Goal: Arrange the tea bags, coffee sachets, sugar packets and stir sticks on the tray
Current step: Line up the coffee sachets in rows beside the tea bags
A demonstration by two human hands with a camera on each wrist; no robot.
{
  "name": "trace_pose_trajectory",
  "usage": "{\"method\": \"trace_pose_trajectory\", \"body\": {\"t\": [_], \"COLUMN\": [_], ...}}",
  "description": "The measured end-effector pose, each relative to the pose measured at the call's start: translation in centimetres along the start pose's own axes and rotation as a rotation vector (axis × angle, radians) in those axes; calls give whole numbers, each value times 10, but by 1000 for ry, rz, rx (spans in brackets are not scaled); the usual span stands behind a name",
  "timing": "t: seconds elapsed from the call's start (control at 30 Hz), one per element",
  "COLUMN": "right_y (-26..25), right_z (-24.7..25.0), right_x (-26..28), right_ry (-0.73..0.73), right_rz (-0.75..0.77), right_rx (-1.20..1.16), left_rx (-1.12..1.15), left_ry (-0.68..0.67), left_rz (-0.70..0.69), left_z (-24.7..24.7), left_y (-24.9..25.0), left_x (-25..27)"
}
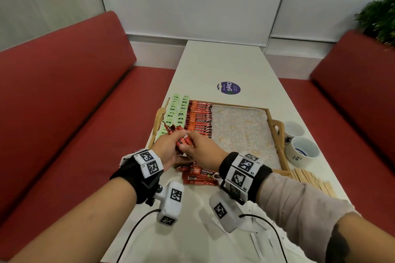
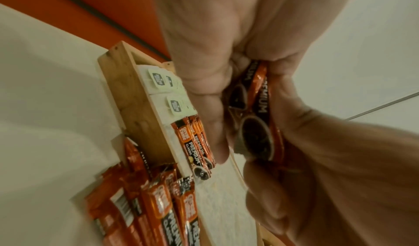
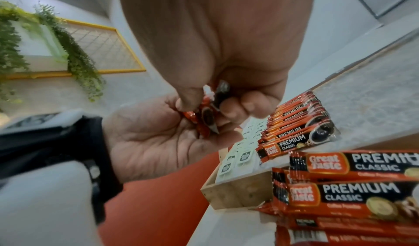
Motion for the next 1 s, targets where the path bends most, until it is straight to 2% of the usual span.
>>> {"method": "trace_pose_trajectory", "body": {"t": [0.1, 0.23, 0.43, 0.63, 0.77, 0.9, 1.0], "right_y": [0, 14, 18, 29, 32, 40, 51], "right_z": [7, 15, 24, 26, 31, 37, 43], "right_x": [-10, -27, -42, -54, -58, -60, -62], "right_ry": [0, 16, 32, 70, 99, 39, 11], "right_rz": [11, -60, 18, 53, 53, -36, -102], "right_rx": [-34, 85, 279, 487, 448, 330, 302], "left_rx": [-4, -31, -105, -158, -281, -436, -526], "left_ry": [-3, 32, 99, 67, 97, 162, 157], "left_rz": [-13, -25, -55, -56, -101, -191, -221], "left_z": [3, 11, 24, 23, 28, 33, 33], "left_y": [5, 11, 20, 23, 25, 32, 33], "left_x": [-10, -23, -40, -51, -57, -63, -65]}}
Point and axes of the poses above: each hand's wrist, its own x-axis away from the middle knuckle, its own z-axis out of the back of the hand, y = z × x, the point moved 7 cm from there along -x, towards the middle knuckle, and after that the axes turned 1 degree about y, right-handed, at the moved point
